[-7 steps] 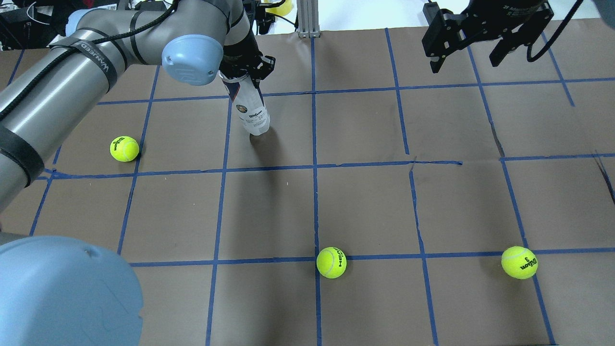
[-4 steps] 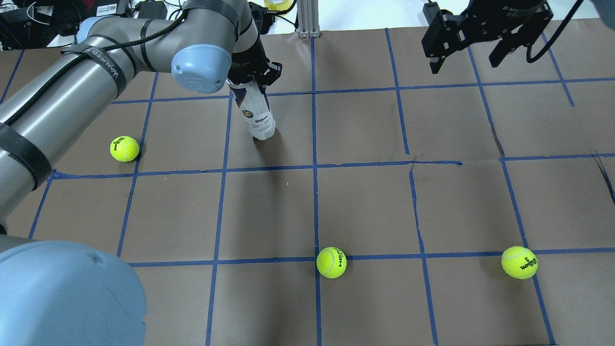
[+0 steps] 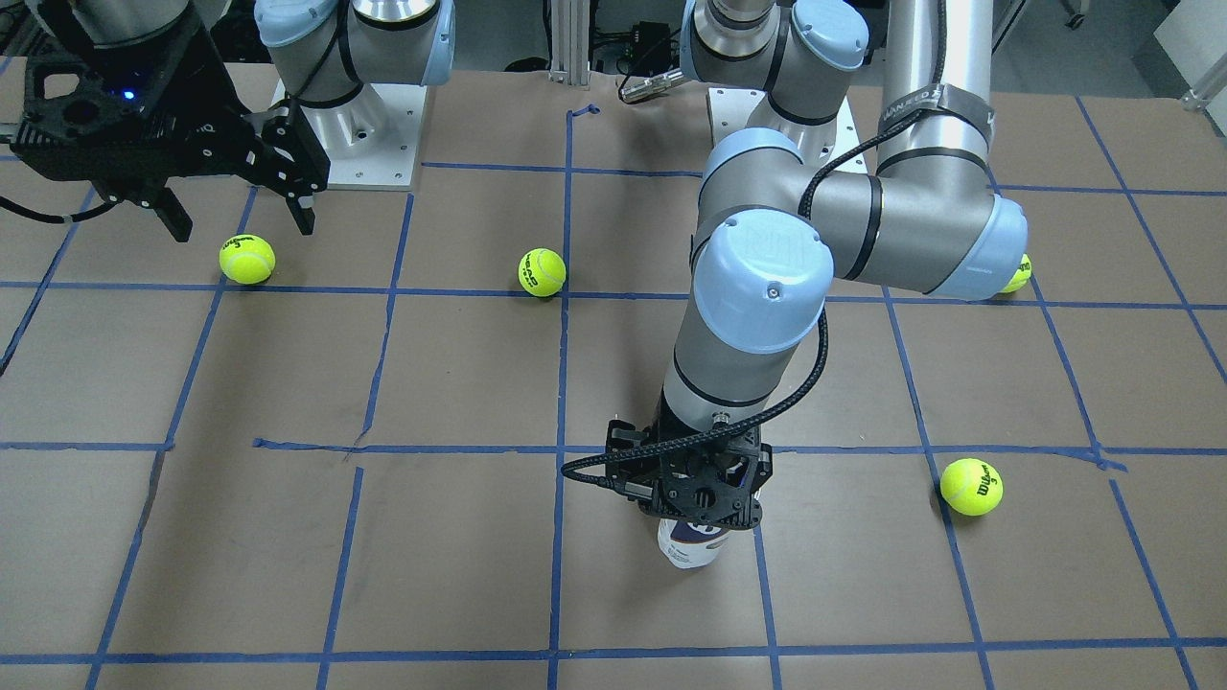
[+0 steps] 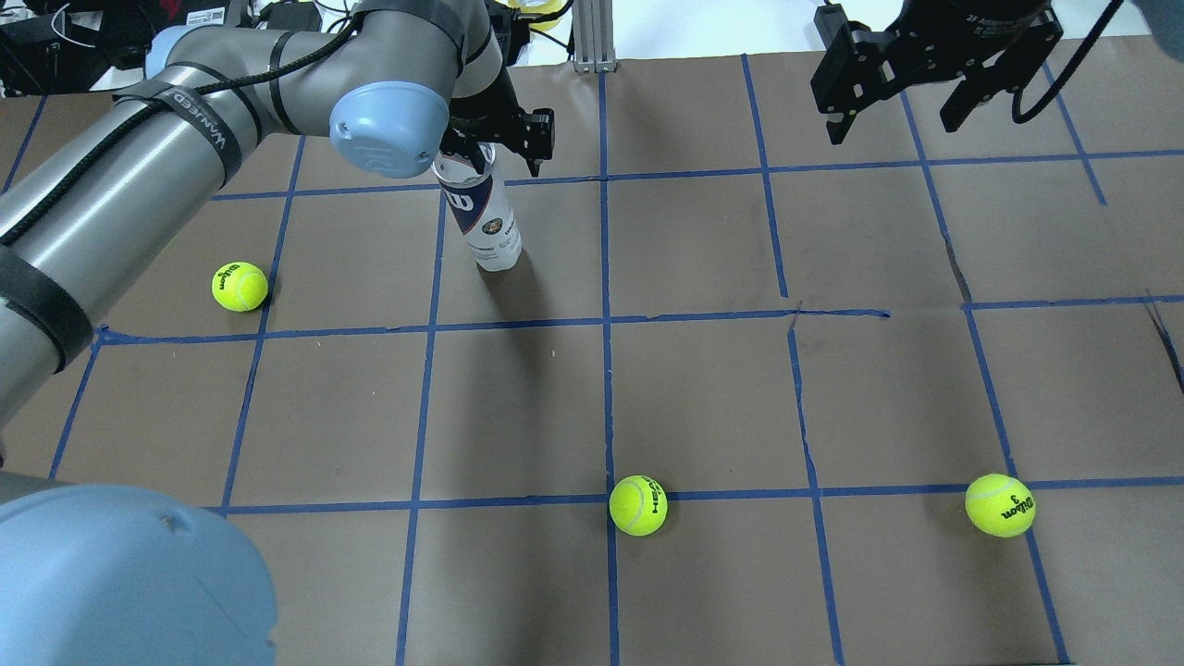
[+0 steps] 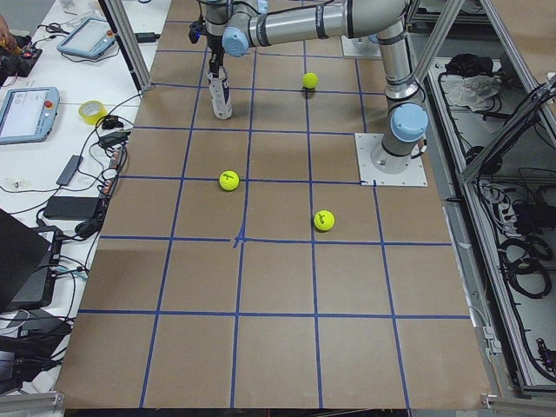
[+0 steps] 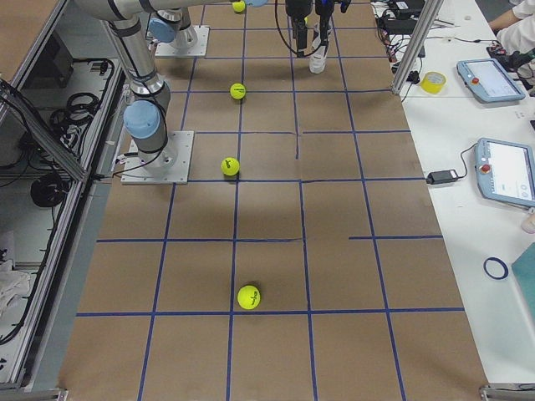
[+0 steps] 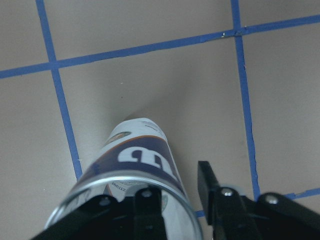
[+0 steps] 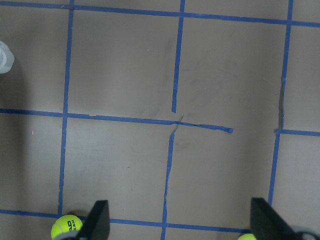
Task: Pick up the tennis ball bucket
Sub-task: 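Hold the upright can raised in the left gripper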
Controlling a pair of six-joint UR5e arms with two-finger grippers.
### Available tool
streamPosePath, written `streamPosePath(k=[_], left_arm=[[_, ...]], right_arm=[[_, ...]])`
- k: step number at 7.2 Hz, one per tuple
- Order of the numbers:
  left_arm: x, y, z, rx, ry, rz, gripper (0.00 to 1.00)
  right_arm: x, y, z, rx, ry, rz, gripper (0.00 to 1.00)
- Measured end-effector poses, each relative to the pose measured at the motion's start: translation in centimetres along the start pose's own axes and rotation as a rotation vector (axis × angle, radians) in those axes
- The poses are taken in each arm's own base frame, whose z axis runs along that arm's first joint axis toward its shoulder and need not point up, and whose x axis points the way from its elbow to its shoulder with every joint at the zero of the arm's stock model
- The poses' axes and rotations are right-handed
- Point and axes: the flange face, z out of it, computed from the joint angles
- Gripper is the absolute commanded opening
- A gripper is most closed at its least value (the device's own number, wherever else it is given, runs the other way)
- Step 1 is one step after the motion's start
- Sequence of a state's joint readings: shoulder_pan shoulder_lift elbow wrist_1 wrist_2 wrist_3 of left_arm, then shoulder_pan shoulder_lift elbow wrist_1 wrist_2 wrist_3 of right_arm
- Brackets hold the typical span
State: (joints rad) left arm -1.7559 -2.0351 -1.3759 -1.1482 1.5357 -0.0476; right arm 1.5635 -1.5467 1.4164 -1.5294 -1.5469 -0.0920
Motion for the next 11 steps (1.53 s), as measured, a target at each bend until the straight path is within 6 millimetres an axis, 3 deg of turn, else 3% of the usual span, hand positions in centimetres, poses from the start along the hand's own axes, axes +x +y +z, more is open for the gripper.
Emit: streamPosePath(k=[3, 4, 7, 9, 11], left_arm=[[-0.4, 0.8, -7.3, -0.032, -0.014, -0.008, 1.0], [-1.7, 1.0, -9.6, -0.043, -0.028, -0.025, 1.0], [-8.8, 2.7, -15.4, -0.042, -0.062, -0.109, 1.0], [-11.9, 6.4, -17.5, -0.053, -0.079, -0.154, 1.0], [-12.7, 10.0, -17.8, -0.069, -0.093, -0.181, 1.0]], right_arm=[[-0.1, 0.1, 0.2, -0.003, -0.004, -0.001, 1.0], [-0.1, 0.2, 0.2, -0.003, -0.004, -0.002, 1.0], [-0.1, 0.4, 0.2, -0.004, -0.004, -0.002, 1.0], [-0.1, 0.6, 0.1, -0.003, -0.003, -0.002, 1.0], [-0.1, 0.7, 0.1, -0.003, -0.002, -0.002, 1.0]])
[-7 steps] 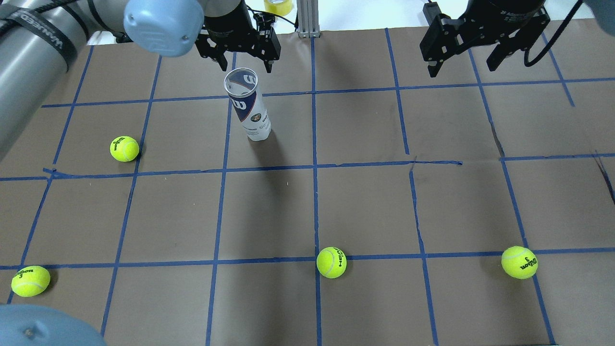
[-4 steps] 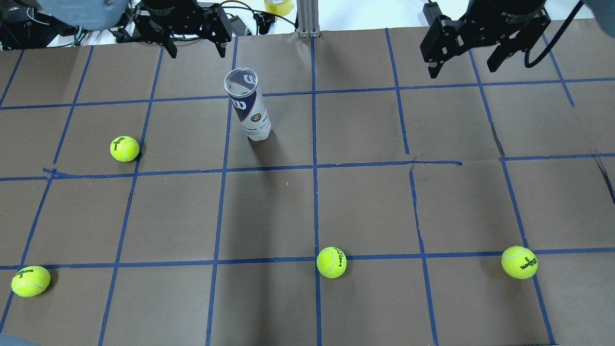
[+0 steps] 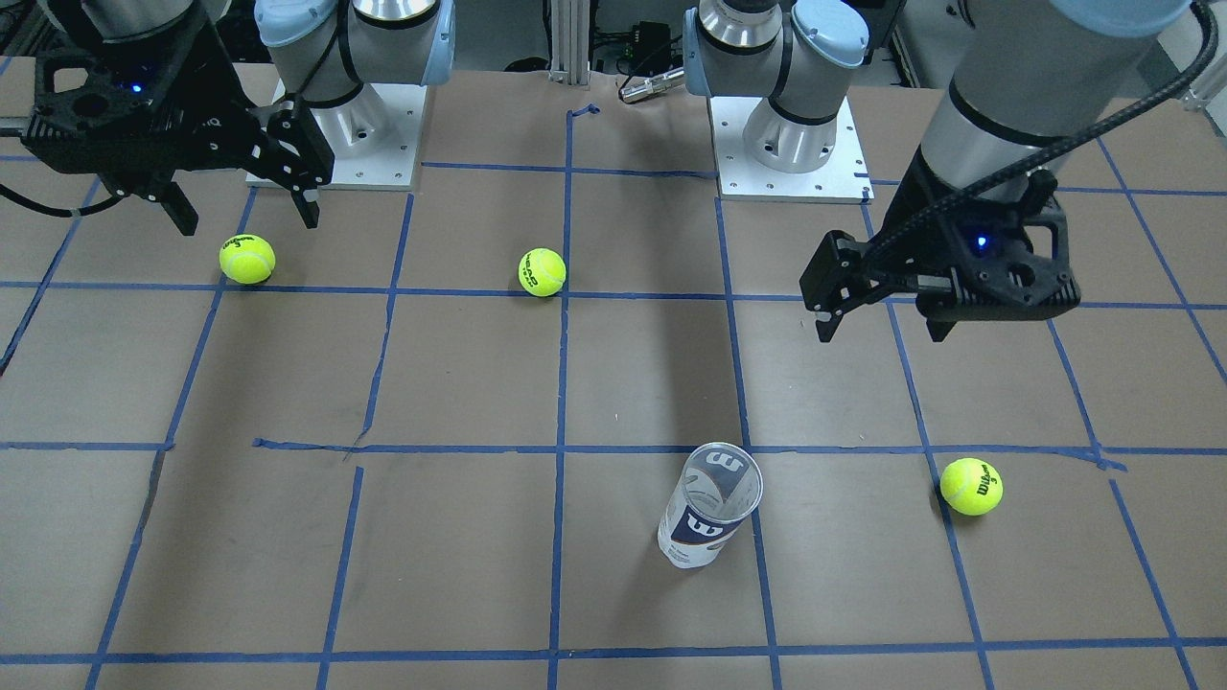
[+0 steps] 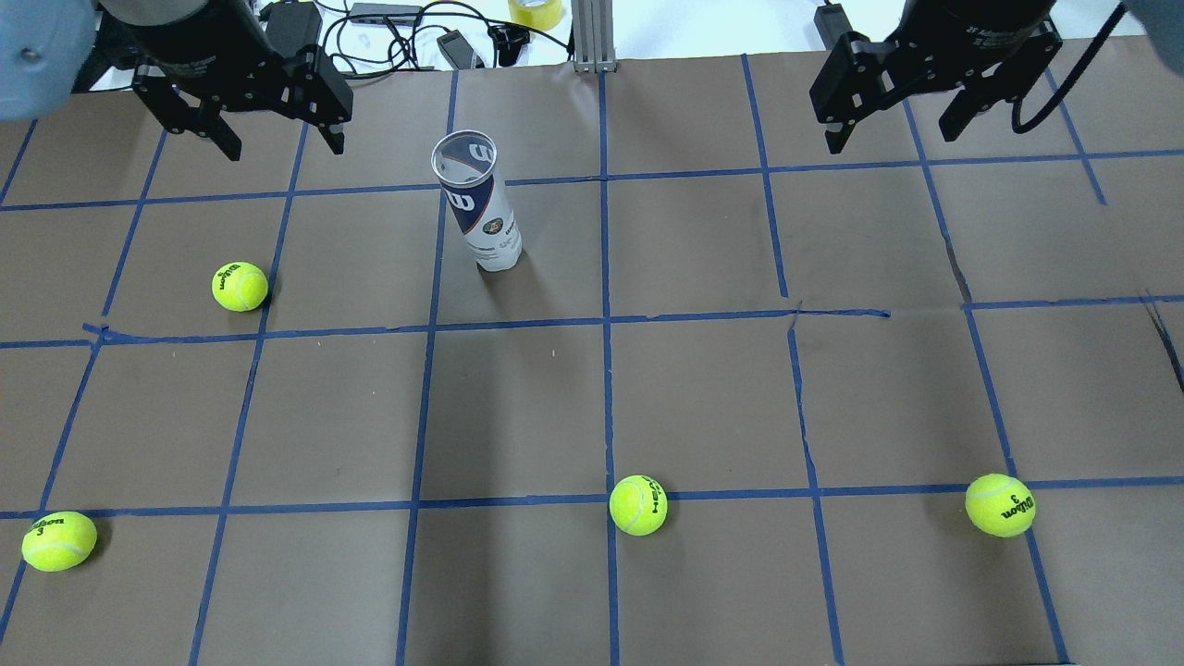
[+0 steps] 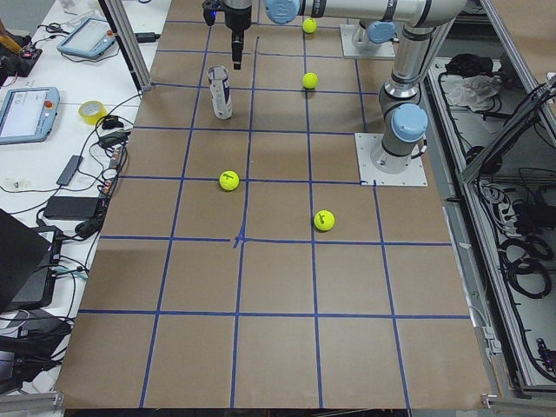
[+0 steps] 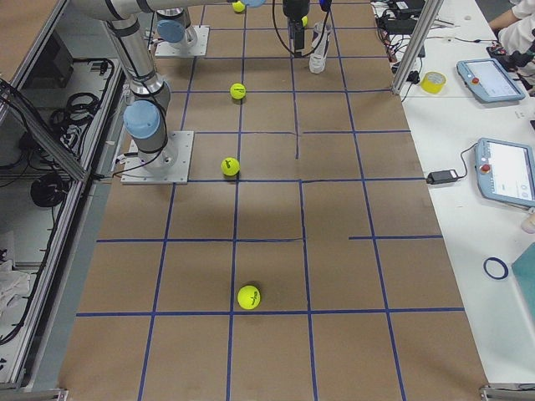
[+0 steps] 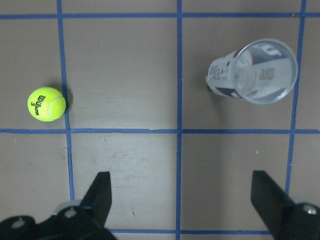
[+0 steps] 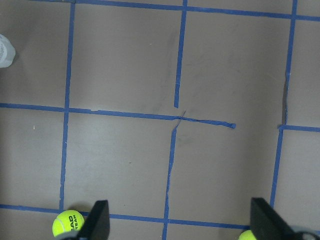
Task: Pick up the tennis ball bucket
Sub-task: 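Hold the upright can raised in the left gripper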
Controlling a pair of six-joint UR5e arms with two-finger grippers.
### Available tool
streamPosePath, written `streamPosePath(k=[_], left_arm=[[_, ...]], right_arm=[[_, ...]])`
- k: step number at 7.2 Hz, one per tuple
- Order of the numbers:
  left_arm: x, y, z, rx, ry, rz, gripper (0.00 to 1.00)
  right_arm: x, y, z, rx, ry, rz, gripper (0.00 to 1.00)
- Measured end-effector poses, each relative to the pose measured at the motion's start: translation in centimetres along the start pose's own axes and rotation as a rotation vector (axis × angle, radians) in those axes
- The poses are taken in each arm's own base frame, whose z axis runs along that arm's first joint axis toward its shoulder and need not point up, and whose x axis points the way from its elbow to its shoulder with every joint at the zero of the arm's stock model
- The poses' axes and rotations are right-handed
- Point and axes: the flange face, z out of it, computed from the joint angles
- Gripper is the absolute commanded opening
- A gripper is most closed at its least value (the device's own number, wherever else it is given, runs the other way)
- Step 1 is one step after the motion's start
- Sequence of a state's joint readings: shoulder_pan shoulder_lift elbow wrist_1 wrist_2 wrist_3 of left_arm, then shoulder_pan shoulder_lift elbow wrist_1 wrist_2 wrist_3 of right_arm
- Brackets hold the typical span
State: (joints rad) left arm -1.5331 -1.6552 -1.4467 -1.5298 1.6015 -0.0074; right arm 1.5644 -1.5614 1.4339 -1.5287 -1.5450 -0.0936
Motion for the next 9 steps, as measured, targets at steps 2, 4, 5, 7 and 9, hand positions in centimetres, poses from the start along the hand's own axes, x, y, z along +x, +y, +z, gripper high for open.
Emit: streamPosePath(k=[2, 4, 5, 7, 9], left_arm=[[0.0, 1.6, 0.7, -0.017, -0.003, 0.007, 1.0], [0.3, 2.5, 0.8, -0.022, 0.004, 0.012, 1.0], [0.3, 2.9, 0.9, -0.025, 0.006, 0.014, 1.0], [0.4, 3.4, 1.2, -0.03, 0.007, 0.016, 1.0], [0.3, 3.5, 1.3, -0.031, 0.009, 0.017, 1.0]], right_arm=[[0.0, 0.0, 0.1, -0.003, 0.001, 0.001, 1.0], [0.0, 0.1, 0.4, -0.005, -0.001, -0.004, 1.0], [0.0, 0.1, 0.4, -0.003, 0.0, -0.014, 1.0], [0.0, 0.1, 0.5, -0.001, 0.0, -0.026, 1.0], [-0.1, 0.1, 0.7, -0.003, -0.003, -0.029, 1.0]])
